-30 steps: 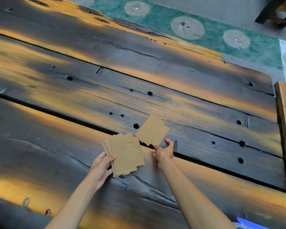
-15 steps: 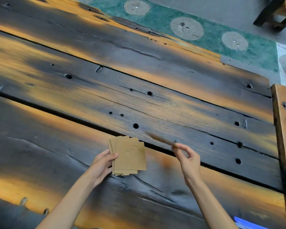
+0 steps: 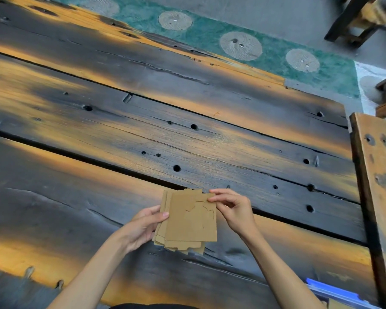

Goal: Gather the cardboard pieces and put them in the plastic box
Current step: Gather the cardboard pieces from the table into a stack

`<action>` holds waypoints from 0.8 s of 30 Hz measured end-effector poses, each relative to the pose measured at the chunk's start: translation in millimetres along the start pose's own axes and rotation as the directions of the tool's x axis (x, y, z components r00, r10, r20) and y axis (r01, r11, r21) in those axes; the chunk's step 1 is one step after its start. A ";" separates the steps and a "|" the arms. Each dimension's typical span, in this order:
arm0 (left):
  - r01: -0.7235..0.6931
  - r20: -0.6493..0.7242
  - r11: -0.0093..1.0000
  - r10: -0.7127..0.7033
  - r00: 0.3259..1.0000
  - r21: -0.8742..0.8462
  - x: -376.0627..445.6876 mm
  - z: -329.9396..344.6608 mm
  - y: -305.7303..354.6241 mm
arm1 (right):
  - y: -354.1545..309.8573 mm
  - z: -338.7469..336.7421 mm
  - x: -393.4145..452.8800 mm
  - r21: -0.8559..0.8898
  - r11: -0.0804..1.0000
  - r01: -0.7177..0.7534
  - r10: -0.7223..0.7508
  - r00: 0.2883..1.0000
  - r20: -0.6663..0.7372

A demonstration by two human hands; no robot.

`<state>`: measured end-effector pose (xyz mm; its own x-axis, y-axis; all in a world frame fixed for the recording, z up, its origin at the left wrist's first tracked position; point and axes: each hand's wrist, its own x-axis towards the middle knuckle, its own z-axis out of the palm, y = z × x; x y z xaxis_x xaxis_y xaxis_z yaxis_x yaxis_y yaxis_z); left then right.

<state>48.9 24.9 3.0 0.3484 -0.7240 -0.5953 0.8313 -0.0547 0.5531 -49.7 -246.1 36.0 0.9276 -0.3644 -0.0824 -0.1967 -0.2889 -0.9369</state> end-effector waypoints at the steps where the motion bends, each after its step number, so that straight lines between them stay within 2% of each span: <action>1: 0.004 0.003 1.000 -0.005 1.000 0.014 -1.3 0.8 -2.2 | -0.6 0.7 -2.1 -0.027 1.000 0.013 -0.013 1.000 0.004; 4: 0.014 -0.016 0.999 -0.014 1.000 0.049 -4.1 5.0 -8.2 | -0.8 4.4 -9.8 -0.077 0.997 0.004 -0.003 1.000 0.009; 8: -0.007 -0.070 0.998 0.011 0.997 0.067 -4.3 13.2 -16.3 | -1.5 6.7 -26.8 -0.068 0.984 -0.165 0.164 0.986 -0.012; 11: -0.031 -0.126 0.997 0.039 0.991 0.067 -1.3 21.4 -20.0 | -4.9 10.0 -47.3 0.122 0.952 -0.280 0.292 0.952 -0.091; 13: -0.051 -0.148 0.997 0.059 0.987 0.059 1.7 27.5 -21.6 | -5.5 12.2 -64.4 0.271 0.887 -0.373 0.412 0.906 -0.101; 16: -0.066 -0.168 0.997 0.072 0.983 0.041 8.1 45.8 -27.3 | -4.7 10.3 -93.6 0.543 0.660 -0.519 0.603 0.797 0.029; 18: -0.070 -0.175 0.997 0.075 0.982 0.038 13.8 61.4 -33.9 | -0.4 8.3 -109.8 0.626 0.582 -0.519 0.626 0.777 0.063; 24: -0.038 -0.117 0.991 0.052 0.992 0.125 26.5 108.1 -56.9 | 8.3 -14.6 -135.9 0.713 0.559 -0.423 0.656 0.751 -0.069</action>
<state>-35.9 -65.5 18.8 0.4398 -0.6403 -0.6298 0.7569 -0.1133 0.6437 -182.1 -211.9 44.3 0.5461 -0.5243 -0.6533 -0.2758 0.6239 -0.7312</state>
